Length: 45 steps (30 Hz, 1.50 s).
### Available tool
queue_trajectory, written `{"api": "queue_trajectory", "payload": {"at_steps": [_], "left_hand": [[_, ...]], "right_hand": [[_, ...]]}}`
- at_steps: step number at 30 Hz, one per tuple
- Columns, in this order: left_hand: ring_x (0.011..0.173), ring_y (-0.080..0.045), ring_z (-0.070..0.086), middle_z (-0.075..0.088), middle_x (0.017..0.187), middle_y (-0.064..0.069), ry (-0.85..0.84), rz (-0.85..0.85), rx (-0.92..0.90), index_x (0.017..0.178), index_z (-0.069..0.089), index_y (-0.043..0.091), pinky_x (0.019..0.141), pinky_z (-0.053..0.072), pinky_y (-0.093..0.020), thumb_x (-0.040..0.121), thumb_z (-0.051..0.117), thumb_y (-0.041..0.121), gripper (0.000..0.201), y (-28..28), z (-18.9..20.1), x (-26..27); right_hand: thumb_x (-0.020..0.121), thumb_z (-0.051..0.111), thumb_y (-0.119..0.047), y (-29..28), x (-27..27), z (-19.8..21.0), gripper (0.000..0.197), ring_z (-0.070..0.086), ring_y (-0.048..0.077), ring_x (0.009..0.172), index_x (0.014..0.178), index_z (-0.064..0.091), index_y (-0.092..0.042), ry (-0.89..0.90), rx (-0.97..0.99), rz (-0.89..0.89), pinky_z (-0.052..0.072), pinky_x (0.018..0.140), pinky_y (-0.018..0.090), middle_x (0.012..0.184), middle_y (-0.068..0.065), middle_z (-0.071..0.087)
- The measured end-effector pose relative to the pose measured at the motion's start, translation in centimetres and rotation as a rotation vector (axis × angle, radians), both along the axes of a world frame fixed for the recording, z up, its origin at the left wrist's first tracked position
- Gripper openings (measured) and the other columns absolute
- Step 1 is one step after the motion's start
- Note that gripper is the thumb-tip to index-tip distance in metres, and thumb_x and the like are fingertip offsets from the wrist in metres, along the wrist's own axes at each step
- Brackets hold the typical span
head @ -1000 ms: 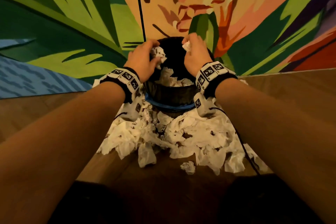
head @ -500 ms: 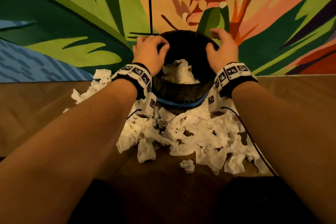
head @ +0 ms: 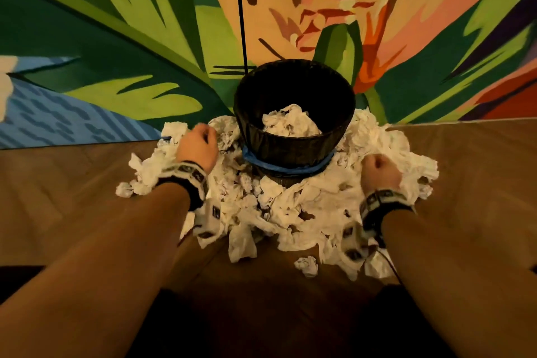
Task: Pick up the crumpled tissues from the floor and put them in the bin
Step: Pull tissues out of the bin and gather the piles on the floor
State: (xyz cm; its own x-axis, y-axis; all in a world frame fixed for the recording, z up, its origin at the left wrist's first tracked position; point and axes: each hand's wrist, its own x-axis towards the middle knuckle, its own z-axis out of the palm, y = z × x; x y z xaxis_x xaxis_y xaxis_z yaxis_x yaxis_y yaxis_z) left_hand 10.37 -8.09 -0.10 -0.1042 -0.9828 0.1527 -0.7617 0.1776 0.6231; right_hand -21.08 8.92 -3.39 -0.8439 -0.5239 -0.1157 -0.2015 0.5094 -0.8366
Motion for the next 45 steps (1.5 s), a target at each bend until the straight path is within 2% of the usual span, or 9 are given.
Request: {"api": "queue_trajectory", "payload": {"at_steps": [4,14,20,25,31,33,37,41,45], "left_hand": [[0.055,-0.013,0.05,0.051,0.061,0.005,-0.175,-0.196,0.139,0.102,0.06,0.018,0.053,0.038,-0.027,0.1,0.044,0.03,0.02,5.3,-4.2,-1.5],[0.098,-0.028,0.064,0.068,0.105,-0.006,-0.48,-0.506,0.431,0.132,0.043,0.034,0.08,0.052,-0.037,0.096,0.044,0.043,0.037,14.4,-11.7,-3.5],[0.099,-0.027,0.061,0.066,0.106,-0.004,-0.488,-0.496,0.421,0.125,0.047,0.032,0.079,0.051,-0.039,0.095,0.048,0.044,0.033,13.9,-12.8,-2.8],[0.083,-0.026,0.062,0.065,0.091,-0.004,-0.268,-0.444,0.368,0.103,0.056,0.026,0.069,0.048,-0.033,0.098,0.038,0.045,0.027,14.0,-12.9,-2.9],[0.095,-0.02,0.056,0.053,0.11,0.002,-0.131,-0.327,0.38,0.111,0.068,0.028,0.09,0.046,-0.031,0.097,0.046,0.048,0.033,13.2,-13.1,-2.3],[0.094,-0.021,0.056,0.052,0.11,-0.002,-0.005,-0.236,0.338,0.11,0.068,0.02,0.089,0.044,-0.029,0.099,0.047,0.042,0.032,12.9,-12.7,-2.4],[0.079,-0.03,0.06,0.061,0.085,-0.007,0.249,0.042,0.302,0.093,0.059,0.013,0.075,0.052,-0.036,0.1,0.04,0.038,0.032,11.7,-11.4,-2.5],[0.068,-0.036,0.068,0.054,0.067,0.004,0.411,0.214,0.404,0.071,0.048,0.029,0.07,0.058,-0.046,0.091,0.054,0.027,0.021,11.0,-10.2,-1.5],[0.052,-0.026,0.062,0.061,0.071,-0.008,0.231,0.064,0.369,0.098,0.046,0.022,0.047,0.053,-0.035,0.092,0.051,0.016,0.01,11.9,-10.7,-0.6]], "right_hand": [[0.094,0.051,-0.034,1.8,4.4,-2.6,0.018,0.058,0.013,0.068,0.088,0.063,-0.023,0.133,0.329,0.532,0.04,0.054,0.023,0.074,-0.004,0.062],[0.082,0.066,-0.031,5.0,11.6,-8.6,0.023,0.057,0.026,0.106,0.104,0.064,-0.027,0.398,0.781,1.283,0.046,0.085,0.029,0.115,0.001,0.055],[0.092,0.058,-0.014,6.5,11.7,-11.6,0.033,0.049,0.034,0.119,0.124,0.056,-0.017,0.337,0.897,1.315,0.042,0.096,0.033,0.134,0.014,0.04],[0.087,0.059,-0.015,5.6,11.7,-11.7,0.011,0.051,0.027,0.107,0.098,0.055,-0.018,0.23,0.853,1.21,0.041,0.086,0.029,0.11,0.007,0.053],[0.085,0.055,-0.028,4.8,11.8,-10.9,0.011,0.058,0.026,0.094,0.093,0.047,-0.026,0.173,0.666,0.927,0.051,0.082,0.034,0.094,0.0,0.056],[0.086,0.055,-0.025,4.9,11.5,-10.7,0.027,0.059,0.03,0.1,0.112,0.05,-0.026,0.159,0.646,0.92,0.051,0.084,0.036,0.105,0.006,0.061],[0.095,0.049,-0.026,5.4,11.5,-10.6,0.051,0.053,0.03,0.123,0.145,0.038,-0.032,0.185,0.709,1.041,0.043,0.103,0.036,0.138,0.008,0.054],[0.098,0.05,-0.025,5.0,12.2,-10.3,0.039,0.05,0.028,0.126,0.136,0.05,-0.016,0.218,0.843,1.122,0.04,0.103,0.034,0.138,0.009,0.053],[0.095,0.059,-0.038,4.5,12.4,-9.8,0.037,0.053,0.026,0.119,0.123,0.061,-0.014,0.224,0.919,1.115,0.043,0.099,0.032,0.127,0.008,0.059]]}}
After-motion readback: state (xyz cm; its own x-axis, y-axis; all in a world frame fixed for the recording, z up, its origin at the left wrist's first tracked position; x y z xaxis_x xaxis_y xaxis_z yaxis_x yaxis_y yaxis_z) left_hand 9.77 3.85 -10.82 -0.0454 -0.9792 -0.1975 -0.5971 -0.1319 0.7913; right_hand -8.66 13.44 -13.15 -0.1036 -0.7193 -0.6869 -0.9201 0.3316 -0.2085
